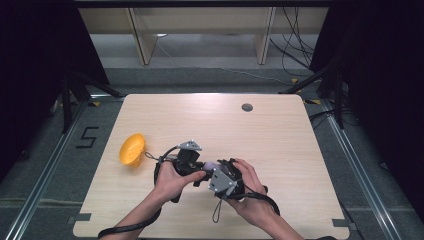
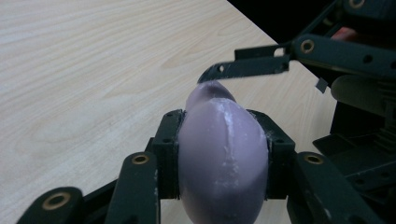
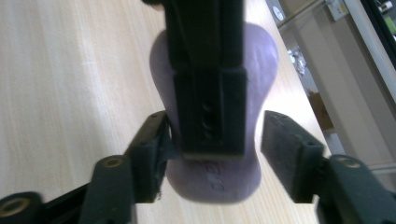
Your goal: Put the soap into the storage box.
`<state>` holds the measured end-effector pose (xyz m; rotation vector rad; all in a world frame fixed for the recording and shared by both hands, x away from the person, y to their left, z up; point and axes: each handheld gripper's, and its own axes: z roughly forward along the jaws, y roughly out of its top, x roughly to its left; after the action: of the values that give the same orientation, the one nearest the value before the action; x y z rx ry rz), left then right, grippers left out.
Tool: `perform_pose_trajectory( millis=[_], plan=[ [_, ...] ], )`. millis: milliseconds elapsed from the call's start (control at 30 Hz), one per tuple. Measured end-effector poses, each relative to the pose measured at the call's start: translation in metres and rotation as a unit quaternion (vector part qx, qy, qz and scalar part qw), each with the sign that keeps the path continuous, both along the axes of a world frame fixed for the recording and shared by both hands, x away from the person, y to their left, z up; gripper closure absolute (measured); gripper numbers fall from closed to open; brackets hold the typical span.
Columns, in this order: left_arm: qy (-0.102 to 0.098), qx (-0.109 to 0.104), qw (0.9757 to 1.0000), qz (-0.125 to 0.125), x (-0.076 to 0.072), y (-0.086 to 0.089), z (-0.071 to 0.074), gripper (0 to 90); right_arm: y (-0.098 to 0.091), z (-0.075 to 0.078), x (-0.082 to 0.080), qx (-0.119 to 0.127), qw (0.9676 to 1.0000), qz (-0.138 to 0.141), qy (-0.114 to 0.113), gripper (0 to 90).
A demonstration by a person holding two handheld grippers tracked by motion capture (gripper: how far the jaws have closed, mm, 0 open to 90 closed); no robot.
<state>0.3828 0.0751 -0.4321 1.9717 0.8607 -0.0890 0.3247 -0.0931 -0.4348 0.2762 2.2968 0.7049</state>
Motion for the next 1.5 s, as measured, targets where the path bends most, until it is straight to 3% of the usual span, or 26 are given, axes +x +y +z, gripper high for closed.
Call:
perform_pose_trajectory(
  millis=[67, 100, 200, 333, 400, 433, 533, 733, 967, 1400, 1467, 1500],
  plan=[
    [-0.007, 0.003, 1.0000, 0.004, 0.000, 0.000, 0.001, 58.5, -0.003, 0.000, -0.001, -0.006, 1.0000, 0.001, -0.004, 39.5],
    [-0.009, 0.004, 0.9999, 0.005, -0.001, 0.000, 0.001, 58.5, -0.004, 0.001, 0.000, -0.013, 0.9997, 0.005, -0.021, 39.5],
    [-0.014, 0.008, 0.9998, 0.009, 0.000, 0.001, 0.001, 58.5, -0.007, 0.000, -0.004, -0.008, 0.9998, 0.000, -0.019, 39.3],
    [-0.018, 0.008, 0.9996, 0.019, 0.000, 0.003, 0.001, 58.5, -0.012, -0.002, -0.006, -0.017, 0.9990, 0.015, -0.039, 38.4],
    [-0.020, 0.006, 0.9995, 0.024, 0.001, 0.004, 0.002, 58.5, -0.015, -0.003, -0.009, -0.004, 0.9998, 0.006, -0.017, 38.4],
    [-0.023, 0.008, 0.9994, 0.024, 0.001, 0.005, 0.002, 58.5, -0.016, -0.002, -0.008, -0.014, 0.9991, 0.015, -0.037, 38.3],
    [-0.030, 0.013, 0.9992, 0.023, 0.001, 0.007, 0.002, 58.5, -0.020, -0.001, -0.010, -0.009, 0.9991, 0.017, -0.037, 38.5],
    [-0.040, 0.011, 0.9987, 0.029, 0.000, 0.013, 0.003, 58.5, -0.029, -0.003, -0.009, 0.005, 0.9997, 0.009, -0.022, 38.6],
    [-0.060, 0.020, 0.9964, 0.056, -0.004, 0.019, 0.006, 58.5, -0.043, -0.003, -0.008, 0.013, 0.9998, -0.009, -0.015, 38.6],
    [-0.073, 0.026, 0.9937, 0.081, -0.009, 0.038, 0.000, 58.5, -0.066, -0.007, -0.007, 0.030, 0.9986, -0.043, -0.001, 38.9],
    [-0.073, 0.023, 0.9936, 0.084, -0.009, 0.039, 0.000, 58.5, -0.067, -0.007, -0.006, 0.025, 0.9990, -0.036, 0.000, 38.9],
    [-0.074, 0.020, 0.9931, 0.088, -0.010, 0.043, -0.001, 58.5, -0.069, -0.009, -0.007, 0.032, 0.9984, -0.046, 0.005, 38.9]
  ],
)
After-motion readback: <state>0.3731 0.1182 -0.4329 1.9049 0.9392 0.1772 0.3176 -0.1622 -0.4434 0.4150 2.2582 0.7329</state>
